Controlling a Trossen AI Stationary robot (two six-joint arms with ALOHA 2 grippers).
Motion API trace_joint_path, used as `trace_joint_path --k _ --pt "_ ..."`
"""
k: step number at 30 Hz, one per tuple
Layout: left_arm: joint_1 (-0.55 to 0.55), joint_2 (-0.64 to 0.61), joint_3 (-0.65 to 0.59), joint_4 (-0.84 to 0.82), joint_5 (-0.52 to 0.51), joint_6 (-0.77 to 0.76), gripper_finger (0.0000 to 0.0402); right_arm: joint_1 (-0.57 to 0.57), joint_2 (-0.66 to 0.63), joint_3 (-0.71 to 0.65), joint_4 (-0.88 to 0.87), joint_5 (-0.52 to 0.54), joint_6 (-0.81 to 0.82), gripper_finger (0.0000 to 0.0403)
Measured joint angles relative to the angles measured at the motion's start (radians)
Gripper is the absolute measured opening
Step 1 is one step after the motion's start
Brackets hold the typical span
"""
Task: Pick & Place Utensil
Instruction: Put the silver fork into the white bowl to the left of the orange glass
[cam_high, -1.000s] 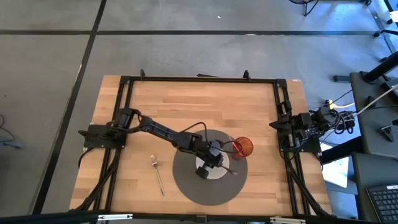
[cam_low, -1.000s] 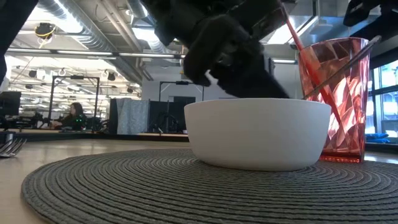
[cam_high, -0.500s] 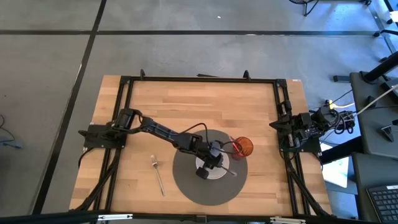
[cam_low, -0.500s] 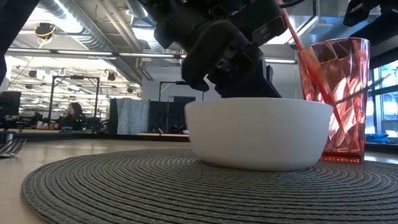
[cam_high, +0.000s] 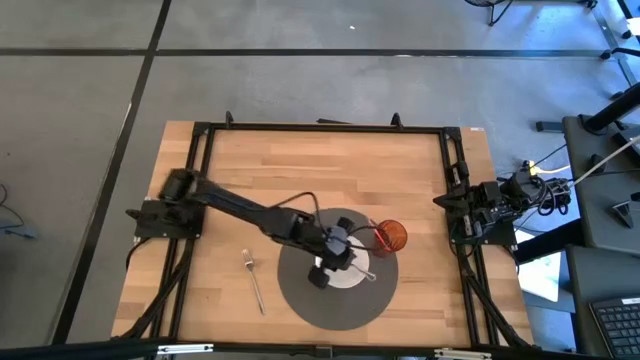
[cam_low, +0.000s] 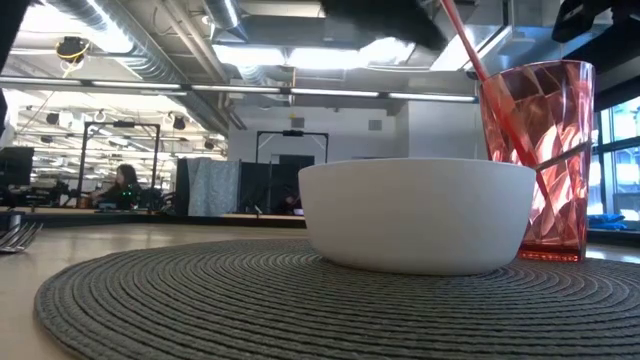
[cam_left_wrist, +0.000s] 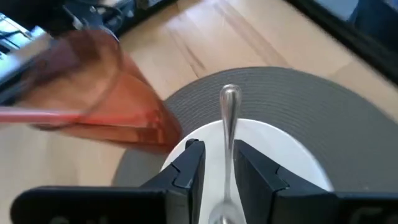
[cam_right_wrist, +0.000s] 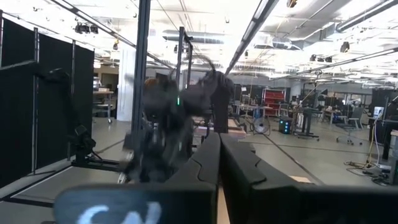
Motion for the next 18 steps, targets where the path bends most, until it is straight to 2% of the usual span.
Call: trace_joint_path --k 5,8,10,14,18 --pt "-0.009 -0.169 -0.002 -0.275 -0.062 -0.076 0.0061 0.0 0.0 0.0 0.0 -0.012 0.001 0.001" --pt "-0.003 -0.3 -0.115 -0.352 -0.158 -0.16 0.0029 0.0 0.0 0.0 0.0 -0.017 0.0 0.001" --pt "0.008 -0.412 -0.269 -0.252 -0.176 -0.183 0.0008 0.0 0.0 0.0 0.0 -0.017 -0.003 0.001" --pt "0.05 -0.652 -0.655 0.109 -0.155 -0.262 0.0002 0.0 0.0 0.0 0.007 -0.016 -0.004 0.001" --pt "0.1 -0.833 -1.025 0.399 -0.158 -0.414 0.0002 0.0 0.0 0.0 0.008 -0.016 -0.006 0.001"
